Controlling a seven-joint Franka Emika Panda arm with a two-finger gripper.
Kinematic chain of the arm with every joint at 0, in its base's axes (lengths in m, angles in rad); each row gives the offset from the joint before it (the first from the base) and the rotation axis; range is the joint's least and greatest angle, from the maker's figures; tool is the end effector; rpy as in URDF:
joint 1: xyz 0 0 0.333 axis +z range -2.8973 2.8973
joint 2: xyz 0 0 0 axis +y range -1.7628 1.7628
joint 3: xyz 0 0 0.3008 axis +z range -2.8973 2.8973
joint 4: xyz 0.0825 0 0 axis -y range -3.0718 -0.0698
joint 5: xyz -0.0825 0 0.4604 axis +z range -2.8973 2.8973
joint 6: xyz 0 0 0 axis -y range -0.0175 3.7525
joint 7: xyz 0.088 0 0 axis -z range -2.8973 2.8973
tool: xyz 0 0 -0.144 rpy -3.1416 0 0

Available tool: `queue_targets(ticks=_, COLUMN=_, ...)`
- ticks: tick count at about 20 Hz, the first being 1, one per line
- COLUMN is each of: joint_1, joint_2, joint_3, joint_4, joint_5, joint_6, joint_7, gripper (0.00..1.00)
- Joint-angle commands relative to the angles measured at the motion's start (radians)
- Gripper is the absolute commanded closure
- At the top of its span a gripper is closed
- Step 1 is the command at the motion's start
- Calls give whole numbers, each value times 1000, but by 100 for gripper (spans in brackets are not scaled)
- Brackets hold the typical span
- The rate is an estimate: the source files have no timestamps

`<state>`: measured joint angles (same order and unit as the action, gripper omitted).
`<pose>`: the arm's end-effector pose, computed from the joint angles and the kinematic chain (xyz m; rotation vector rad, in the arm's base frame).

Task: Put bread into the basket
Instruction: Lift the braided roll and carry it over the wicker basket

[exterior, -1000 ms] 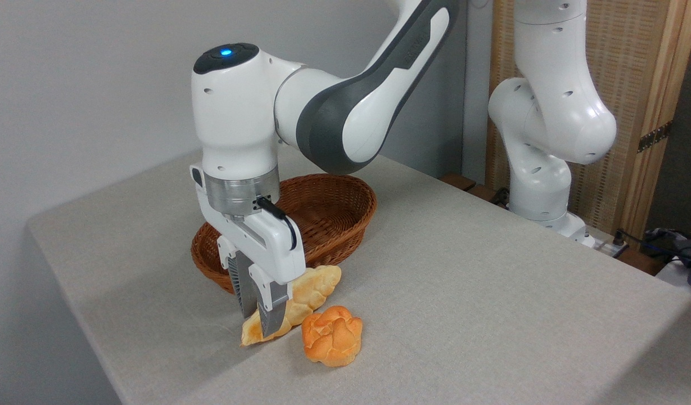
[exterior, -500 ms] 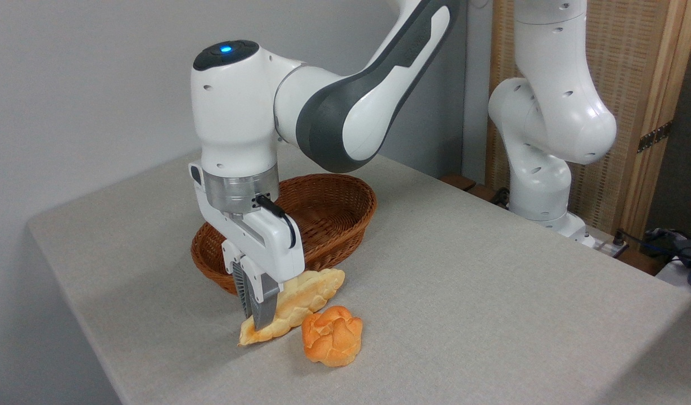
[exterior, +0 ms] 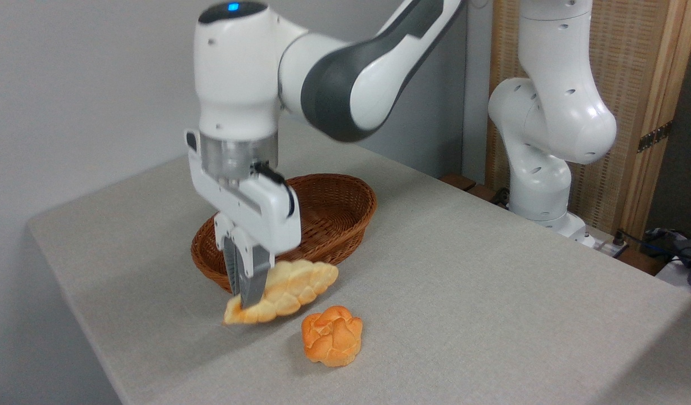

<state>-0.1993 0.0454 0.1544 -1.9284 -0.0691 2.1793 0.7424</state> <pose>0.6666 -0.0352 0.4025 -2.8858 1.1435 -0.3302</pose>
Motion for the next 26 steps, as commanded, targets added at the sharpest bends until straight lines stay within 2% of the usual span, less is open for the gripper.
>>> queue_targets(ticks=1, joint_1=-2, joint_2=-68, joint_3=8, joint_4=2, joint_5=-24, joint_6=-64, joint_7=12, gripper=100)
queue_targets(ticks=5, joint_1=-3, joint_2=-108, joint_3=-1, joint_4=6, joint_5=-49, joint_6=-90, joint_7=5, gripper=100)
queue_targets(ticks=8, joint_1=-12, joint_2=-139, joint_3=-13, joint_4=9, joint_5=-98, joint_6=-139, joint_7=2, gripper=100)
queue_targets(ticks=11, joint_1=-11, joint_2=-153, joint_3=-64, joint_4=9, joint_5=-129, joint_6=-162, joint_7=-18, gripper=96)
queue_targets(ticks=12, joint_1=-11, joint_2=-153, joint_3=-85, joint_4=9, joint_5=-133, joint_6=-165, joint_7=-53, gripper=95)
queue_targets(ticks=13, joint_1=-12, joint_2=-153, joint_3=-114, joint_4=8, joint_5=-133, joint_6=-170, joint_7=-92, gripper=83)
queue_targets(ticks=14, joint_1=-11, joint_2=-151, joint_3=-140, joint_4=8, joint_5=-132, joint_6=-185, joint_7=-118, gripper=66)
queue_targets(ticks=16, joint_1=-11, joint_2=-151, joint_3=-153, joint_4=8, joint_5=-129, joint_6=-210, joint_7=-120, gripper=48)
queue_targets(ticks=17, joint_1=-12, joint_2=-151, joint_3=-156, joint_4=8, joint_5=-129, joint_6=-213, joint_7=-118, gripper=48)
queue_targets(ticks=18, joint_1=-12, joint_2=-151, joint_3=-164, joint_4=9, joint_5=-129, joint_6=-213, joint_7=-117, gripper=40)
queue_targets(ticks=19, joint_1=-12, joint_2=-151, joint_3=-170, joint_4=8, joint_5=-126, joint_6=-211, joint_7=-115, gripper=28)
queue_targets(ticks=20, joint_1=-12, joint_2=-151, joint_3=-180, joint_4=8, joint_5=-118, joint_6=-211, joint_7=-110, gripper=0)
queue_targets(ticks=26, joint_1=-11, joint_2=-144, joint_3=-179, joint_4=32, joint_5=-112, joint_6=-210, joint_7=-110, gripper=0)
